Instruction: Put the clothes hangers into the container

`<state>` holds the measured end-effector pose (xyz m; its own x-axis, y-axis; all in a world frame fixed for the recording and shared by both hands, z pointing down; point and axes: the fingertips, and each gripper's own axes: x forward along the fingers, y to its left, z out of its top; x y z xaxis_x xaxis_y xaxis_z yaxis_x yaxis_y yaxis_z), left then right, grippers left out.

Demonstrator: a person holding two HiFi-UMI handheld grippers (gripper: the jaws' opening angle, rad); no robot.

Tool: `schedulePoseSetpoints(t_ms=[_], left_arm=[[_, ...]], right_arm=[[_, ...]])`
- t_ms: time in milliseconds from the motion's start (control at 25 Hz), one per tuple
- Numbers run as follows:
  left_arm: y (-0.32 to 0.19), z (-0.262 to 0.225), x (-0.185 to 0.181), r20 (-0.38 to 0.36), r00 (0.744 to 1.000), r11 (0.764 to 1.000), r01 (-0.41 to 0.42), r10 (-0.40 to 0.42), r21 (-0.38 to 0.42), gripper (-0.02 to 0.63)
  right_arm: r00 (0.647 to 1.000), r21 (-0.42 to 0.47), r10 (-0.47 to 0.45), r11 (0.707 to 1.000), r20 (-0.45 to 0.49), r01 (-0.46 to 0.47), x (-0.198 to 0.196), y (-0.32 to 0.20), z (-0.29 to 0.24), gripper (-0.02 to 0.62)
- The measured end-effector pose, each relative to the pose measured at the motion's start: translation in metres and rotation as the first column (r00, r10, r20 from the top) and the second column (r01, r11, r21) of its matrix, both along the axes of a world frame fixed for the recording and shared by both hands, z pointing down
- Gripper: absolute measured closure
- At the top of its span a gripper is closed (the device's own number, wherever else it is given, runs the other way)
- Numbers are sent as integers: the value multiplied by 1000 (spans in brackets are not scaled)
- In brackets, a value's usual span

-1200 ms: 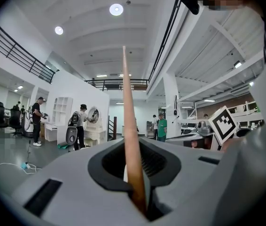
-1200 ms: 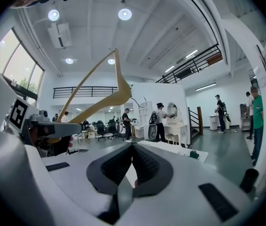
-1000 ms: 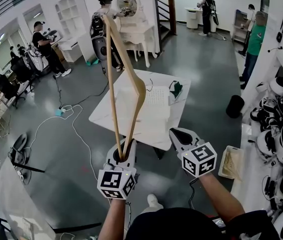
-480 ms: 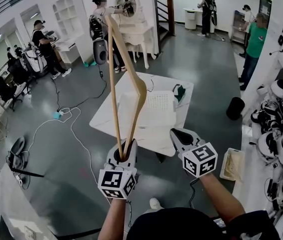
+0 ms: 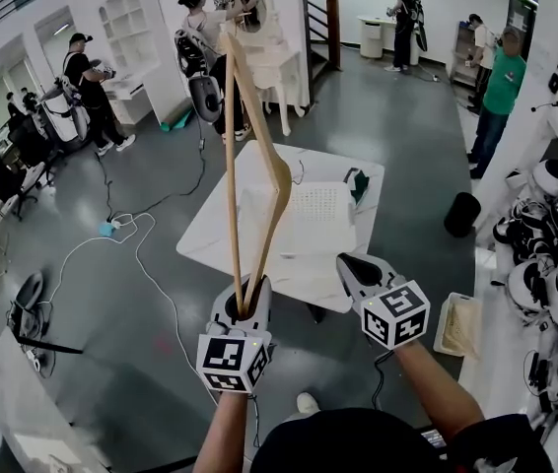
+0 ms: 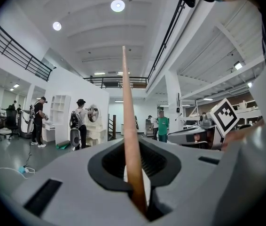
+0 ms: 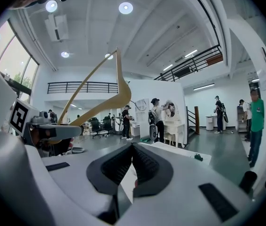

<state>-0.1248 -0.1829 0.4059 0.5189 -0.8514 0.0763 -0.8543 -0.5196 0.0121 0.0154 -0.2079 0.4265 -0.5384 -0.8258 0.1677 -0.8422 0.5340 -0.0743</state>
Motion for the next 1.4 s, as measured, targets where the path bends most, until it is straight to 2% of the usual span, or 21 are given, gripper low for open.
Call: schedulePoseSetpoints(t_ms=[720,1120,1400], left_arm=[[-18,17,-16,4,999,999,-36,36,-10,554],[-34,22,-11,2,999,998,-52,52,-23,552],[-61,30,-6,28,998,998,-57,58,-40,552]], right_arm=[[999,-2,31,1000,-32,-31,-21,-13,6,577],[998,-1,47,999,-32,-47,-16,-28,4,577],[998,-9,55,998,-23,-55,-7,-52,7,577]])
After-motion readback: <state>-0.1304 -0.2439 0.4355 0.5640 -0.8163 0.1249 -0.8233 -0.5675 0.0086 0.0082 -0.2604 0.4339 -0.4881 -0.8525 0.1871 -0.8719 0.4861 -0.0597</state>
